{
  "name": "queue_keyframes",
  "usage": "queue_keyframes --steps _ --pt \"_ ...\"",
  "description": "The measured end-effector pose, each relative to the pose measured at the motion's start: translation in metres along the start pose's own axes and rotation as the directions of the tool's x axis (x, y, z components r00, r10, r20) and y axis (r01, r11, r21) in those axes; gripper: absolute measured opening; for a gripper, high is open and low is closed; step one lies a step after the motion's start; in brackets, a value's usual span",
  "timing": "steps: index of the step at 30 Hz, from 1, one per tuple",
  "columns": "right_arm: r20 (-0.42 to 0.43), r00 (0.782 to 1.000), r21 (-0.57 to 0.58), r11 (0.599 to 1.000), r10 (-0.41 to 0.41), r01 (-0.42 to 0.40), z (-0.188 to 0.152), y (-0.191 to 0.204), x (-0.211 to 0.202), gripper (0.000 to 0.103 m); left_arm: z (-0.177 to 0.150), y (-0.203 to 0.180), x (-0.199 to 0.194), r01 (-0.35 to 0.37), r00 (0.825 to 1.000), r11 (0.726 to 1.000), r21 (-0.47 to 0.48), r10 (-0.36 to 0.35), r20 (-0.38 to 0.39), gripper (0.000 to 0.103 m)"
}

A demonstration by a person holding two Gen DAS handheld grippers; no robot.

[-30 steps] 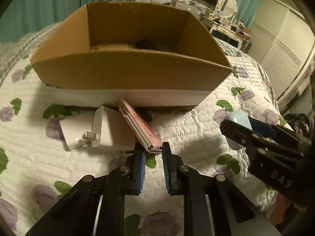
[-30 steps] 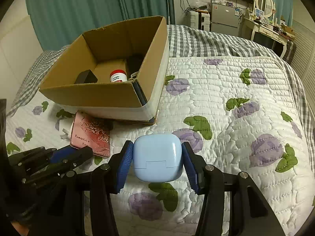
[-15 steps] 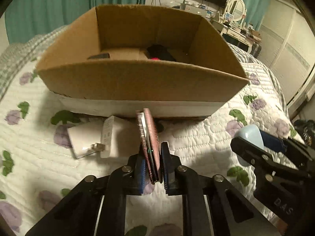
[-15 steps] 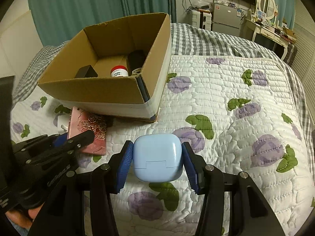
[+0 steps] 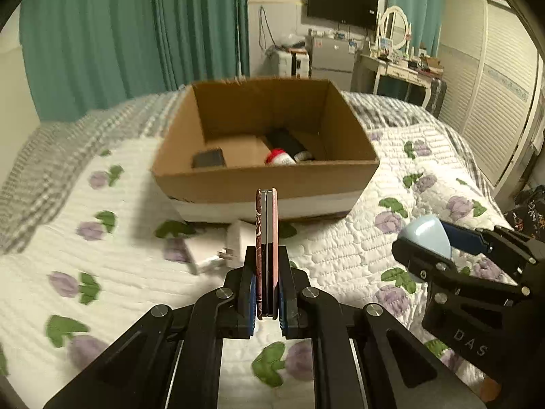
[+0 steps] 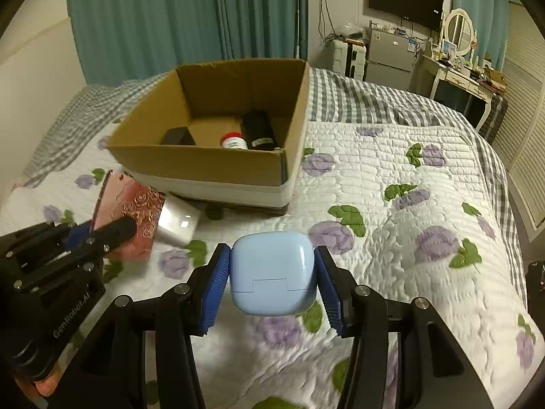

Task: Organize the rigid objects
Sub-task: 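Lift the pink phone case and blue earbud case toward the box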

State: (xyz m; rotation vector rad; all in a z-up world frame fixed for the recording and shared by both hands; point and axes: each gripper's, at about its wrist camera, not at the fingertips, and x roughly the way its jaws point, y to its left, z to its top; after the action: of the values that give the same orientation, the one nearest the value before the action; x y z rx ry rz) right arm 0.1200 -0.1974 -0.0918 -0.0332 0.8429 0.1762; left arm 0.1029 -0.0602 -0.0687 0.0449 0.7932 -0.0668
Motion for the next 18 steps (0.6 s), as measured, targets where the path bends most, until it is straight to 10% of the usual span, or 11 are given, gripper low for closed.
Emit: queue_keyframes --steps 18 --pt "0.122 0.993 -0.036 0.999 0.008 -0.004 0.003 0.036 -0.076 0.05 0.004 0.022 -0.088 -0.076 0.986 0.997 -0.005 0.076 0.151 0.01"
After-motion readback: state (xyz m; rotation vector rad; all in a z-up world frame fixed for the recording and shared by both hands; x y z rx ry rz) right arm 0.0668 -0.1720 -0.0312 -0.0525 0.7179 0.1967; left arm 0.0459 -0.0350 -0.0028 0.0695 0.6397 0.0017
